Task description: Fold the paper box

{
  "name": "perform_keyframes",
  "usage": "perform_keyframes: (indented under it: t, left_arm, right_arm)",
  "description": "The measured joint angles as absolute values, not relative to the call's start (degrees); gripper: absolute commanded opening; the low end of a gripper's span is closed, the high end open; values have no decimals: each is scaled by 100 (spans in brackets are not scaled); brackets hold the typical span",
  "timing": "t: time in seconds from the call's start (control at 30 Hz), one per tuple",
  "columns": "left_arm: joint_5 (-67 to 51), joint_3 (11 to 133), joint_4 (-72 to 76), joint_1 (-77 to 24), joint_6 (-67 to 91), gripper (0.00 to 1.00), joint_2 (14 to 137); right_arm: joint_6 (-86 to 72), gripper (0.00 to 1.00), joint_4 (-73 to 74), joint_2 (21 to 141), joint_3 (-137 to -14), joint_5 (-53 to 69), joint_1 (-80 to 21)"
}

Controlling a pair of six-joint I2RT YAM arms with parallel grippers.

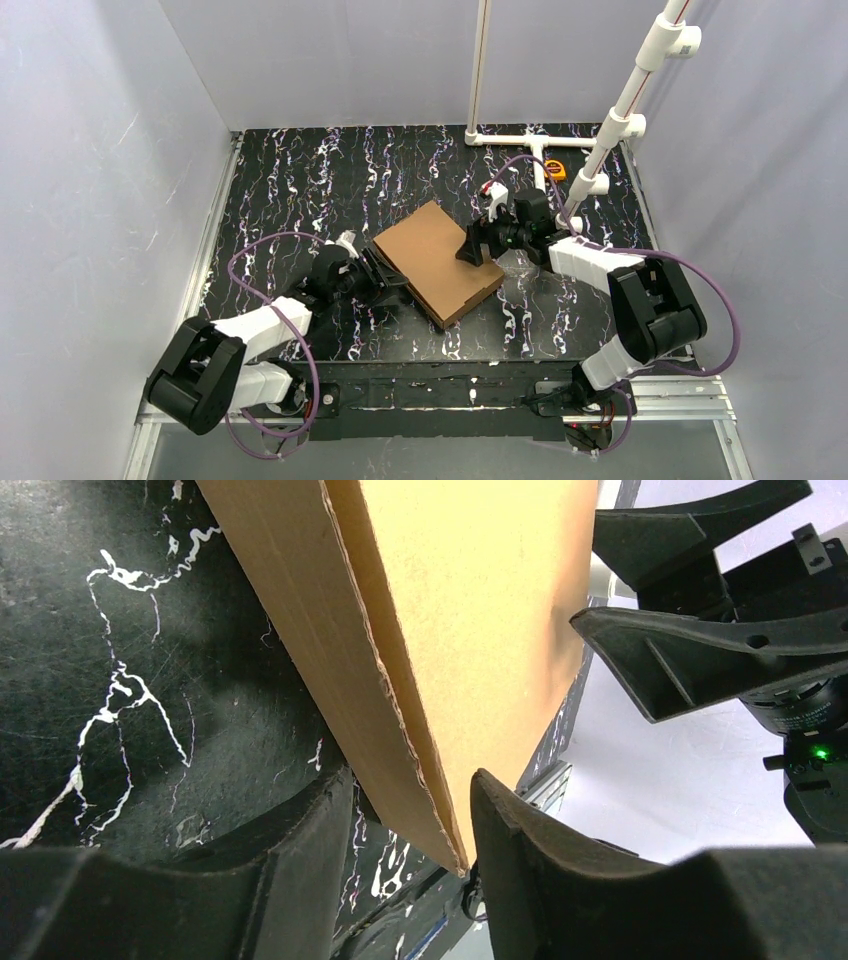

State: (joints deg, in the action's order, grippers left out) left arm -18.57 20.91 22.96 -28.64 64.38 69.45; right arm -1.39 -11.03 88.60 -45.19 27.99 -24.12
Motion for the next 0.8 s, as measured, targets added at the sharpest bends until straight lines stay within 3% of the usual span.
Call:
perform_keyframes:
  t: [0.3,0.53,0.8]
  left_arm:
    - [-1841,2324,2397,-2961,6442,36,7303]
    - [-1844,2600,2403,-3022,6434,28,7679]
    - [-1844,2952,2303,-3020,6410,26,8134]
  right_arm:
    - [-438,83,-1175,8976,-4519,2886,-2412]
    - [-454,68,-1212,8973,-4521,3017,-2381]
    - [-305,60,-1203,8702,-4545,2950,-2287]
